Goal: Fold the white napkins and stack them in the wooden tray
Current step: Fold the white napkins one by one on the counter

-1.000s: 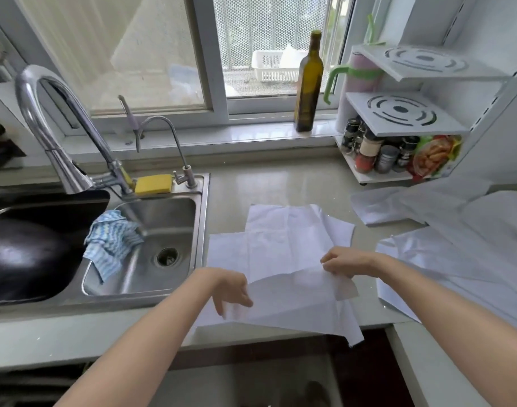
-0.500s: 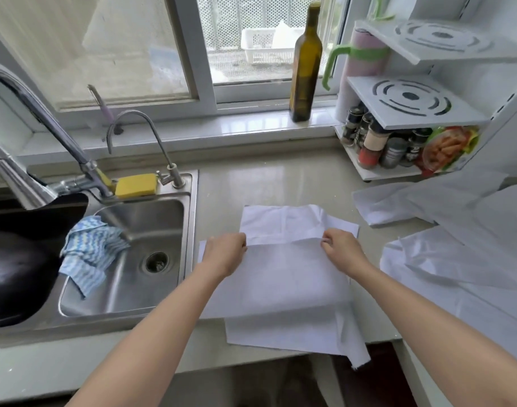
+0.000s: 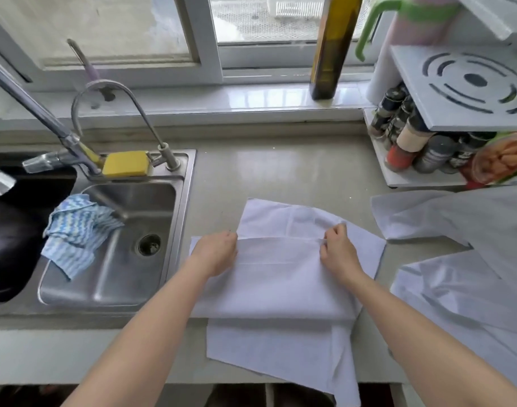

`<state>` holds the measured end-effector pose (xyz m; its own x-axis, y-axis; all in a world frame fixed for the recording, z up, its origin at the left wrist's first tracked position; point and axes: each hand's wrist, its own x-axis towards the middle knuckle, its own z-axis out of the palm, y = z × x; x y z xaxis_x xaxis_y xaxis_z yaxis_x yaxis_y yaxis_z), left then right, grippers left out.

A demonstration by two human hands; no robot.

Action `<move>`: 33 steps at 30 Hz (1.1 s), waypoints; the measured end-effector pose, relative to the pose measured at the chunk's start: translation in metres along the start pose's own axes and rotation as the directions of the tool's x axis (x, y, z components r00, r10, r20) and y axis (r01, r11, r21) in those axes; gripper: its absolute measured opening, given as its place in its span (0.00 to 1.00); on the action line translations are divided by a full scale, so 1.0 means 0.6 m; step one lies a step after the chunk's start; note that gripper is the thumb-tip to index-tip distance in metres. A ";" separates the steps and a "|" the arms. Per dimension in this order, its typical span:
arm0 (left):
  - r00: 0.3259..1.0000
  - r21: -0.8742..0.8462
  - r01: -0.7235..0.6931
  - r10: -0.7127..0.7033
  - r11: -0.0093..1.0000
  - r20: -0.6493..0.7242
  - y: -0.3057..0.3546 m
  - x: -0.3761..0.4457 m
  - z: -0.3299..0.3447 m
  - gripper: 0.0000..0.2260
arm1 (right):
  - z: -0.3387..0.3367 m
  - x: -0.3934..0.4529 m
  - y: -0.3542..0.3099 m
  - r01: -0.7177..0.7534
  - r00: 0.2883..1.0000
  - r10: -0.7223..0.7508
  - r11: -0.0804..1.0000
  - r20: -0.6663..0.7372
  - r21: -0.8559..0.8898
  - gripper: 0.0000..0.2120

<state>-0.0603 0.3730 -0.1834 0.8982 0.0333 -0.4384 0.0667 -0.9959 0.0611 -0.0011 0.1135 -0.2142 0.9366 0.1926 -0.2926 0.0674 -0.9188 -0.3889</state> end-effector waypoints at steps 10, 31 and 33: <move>0.979 0.067 0.039 -0.052 0.997 0.196 -0.012 0.041 -0.010 0.12 | 0.023 -0.028 -0.035 -0.199 0.974 0.192 0.979 -0.117 -0.048 0.07; 0.992 -0.101 0.078 -0.067 0.992 0.107 -0.072 0.051 -0.001 0.18 | 0.051 -0.025 -0.042 -0.243 0.959 0.210 0.955 -0.192 -0.169 0.14; 0.994 -0.018 0.092 -0.091 0.996 0.065 -0.076 0.052 -0.002 0.20 | 0.055 -0.024 -0.039 -0.250 0.956 0.218 0.955 -0.198 -0.158 0.14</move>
<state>-0.0345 0.4195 -0.1989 0.8583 0.1178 -0.4995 0.1568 -0.9870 0.0367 -0.0272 0.1438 -0.2294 0.9780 -0.0843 -0.1910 -0.1159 -0.9802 -0.1606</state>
